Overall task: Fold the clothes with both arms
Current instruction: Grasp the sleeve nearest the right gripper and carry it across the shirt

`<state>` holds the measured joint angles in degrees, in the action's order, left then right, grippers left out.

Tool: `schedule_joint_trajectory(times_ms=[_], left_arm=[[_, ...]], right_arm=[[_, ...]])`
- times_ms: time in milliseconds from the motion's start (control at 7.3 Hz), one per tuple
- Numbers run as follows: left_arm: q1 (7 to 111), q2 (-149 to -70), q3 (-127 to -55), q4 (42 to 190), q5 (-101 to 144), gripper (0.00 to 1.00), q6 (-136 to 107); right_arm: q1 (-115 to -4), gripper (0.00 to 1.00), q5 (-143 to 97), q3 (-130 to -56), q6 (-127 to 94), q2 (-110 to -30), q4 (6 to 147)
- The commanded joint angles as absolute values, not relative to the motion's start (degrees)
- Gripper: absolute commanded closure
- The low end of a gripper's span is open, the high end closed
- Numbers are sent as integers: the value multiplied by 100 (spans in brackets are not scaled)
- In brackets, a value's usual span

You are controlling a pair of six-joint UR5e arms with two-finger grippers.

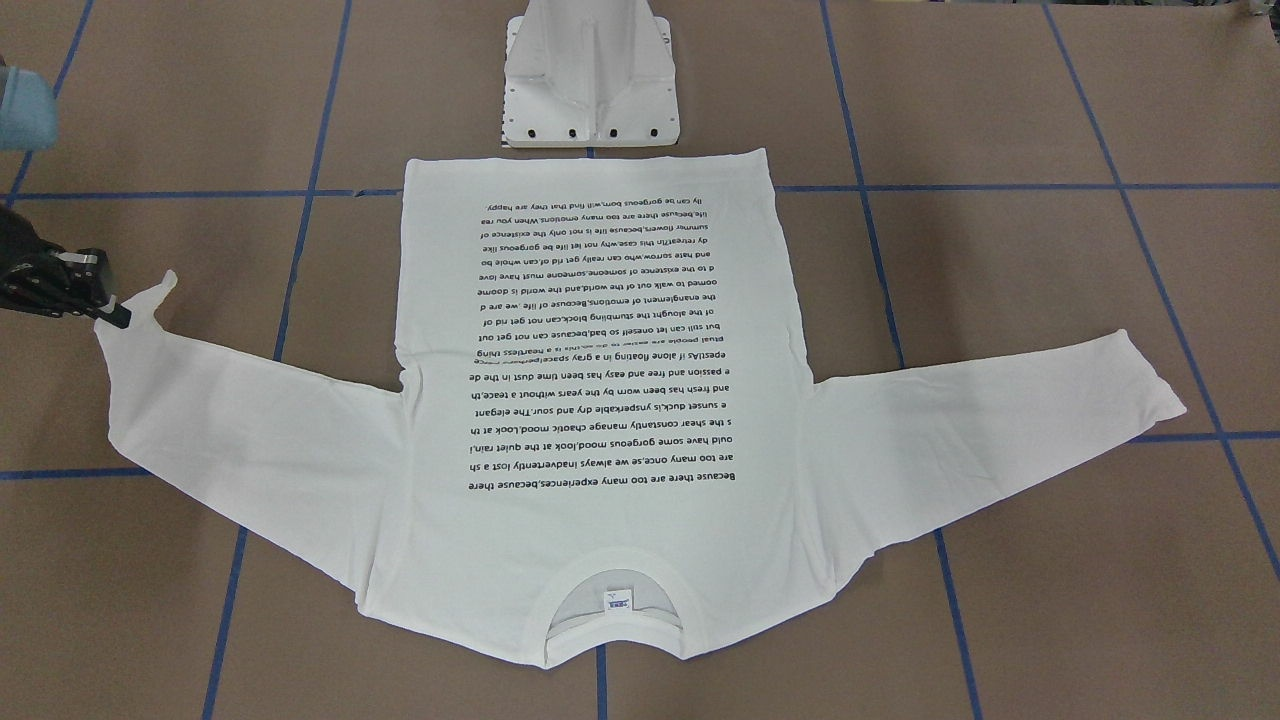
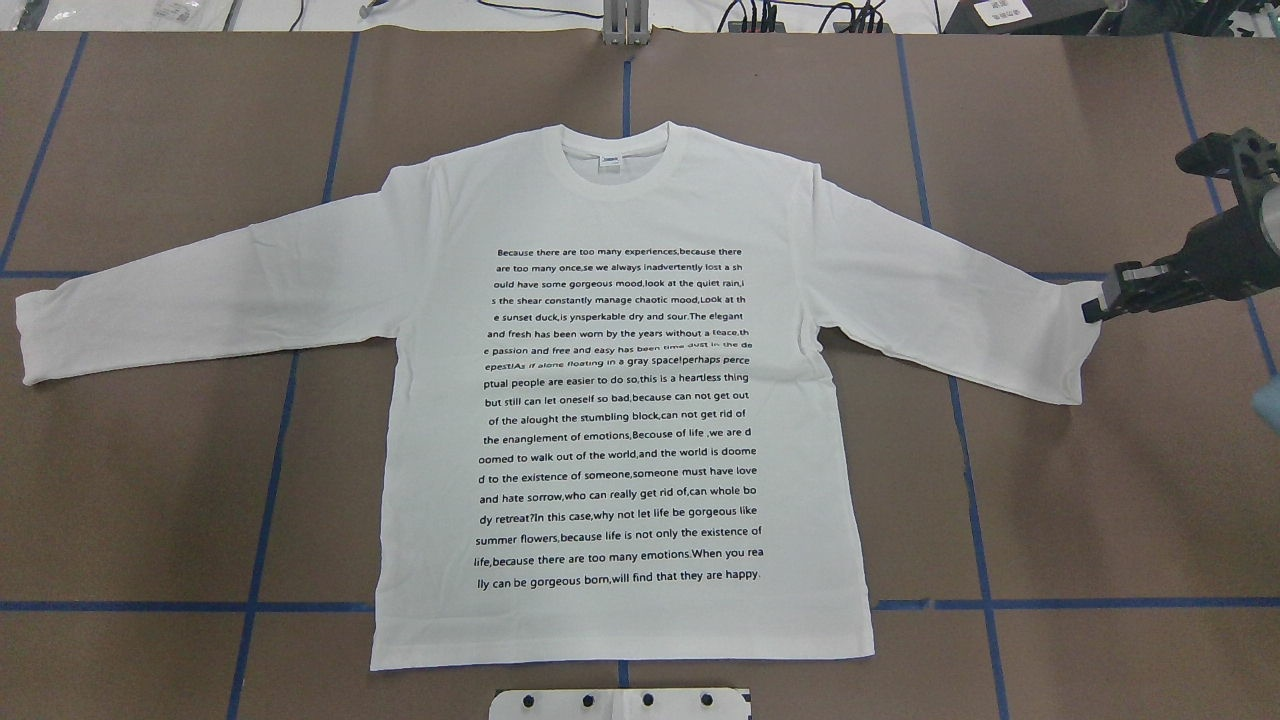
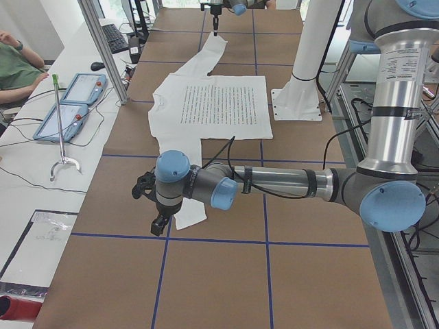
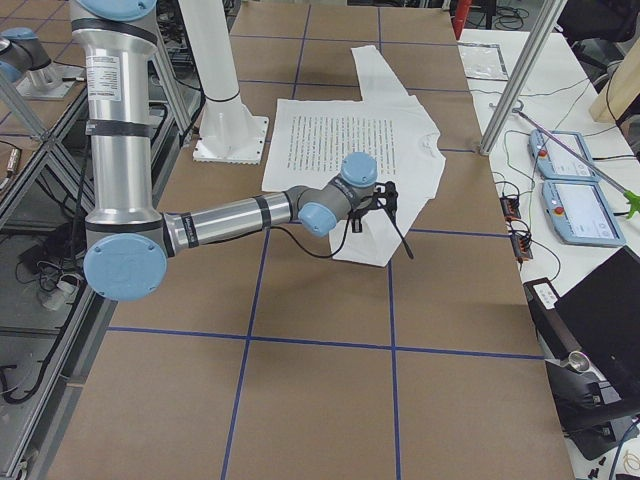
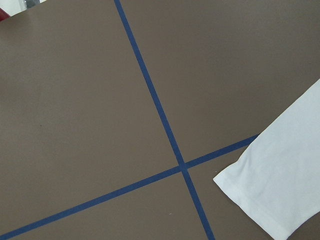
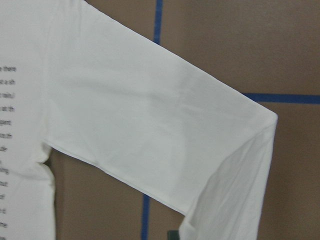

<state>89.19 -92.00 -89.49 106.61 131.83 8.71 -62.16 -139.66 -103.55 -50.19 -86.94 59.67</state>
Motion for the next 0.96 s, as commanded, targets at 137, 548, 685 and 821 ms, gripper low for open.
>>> schedule_joint_trajectory(times_ms=[137, 548, 685, 821], left_arm=[[8921, -9202, -8790, 10748, 13184, 0, 870], [8921, -9237, -8622, 10863, 13166, 0, 861], [8921, -9237, -8570, 10863, 13166, 0, 870], [8921, -9255, -8500, 10898, 13157, 0, 861]], right_arm=[[-5234, 100, -13347, -10302, -7360, -6467, 6003], [-4414, 100, -12237, -9250, -7857, -4322, 6003], [-3986, 100, -11617, -8924, -7840, -3889, 5994], [-3668, 100, -11114, -8677, -7805, -3702, 5985]])
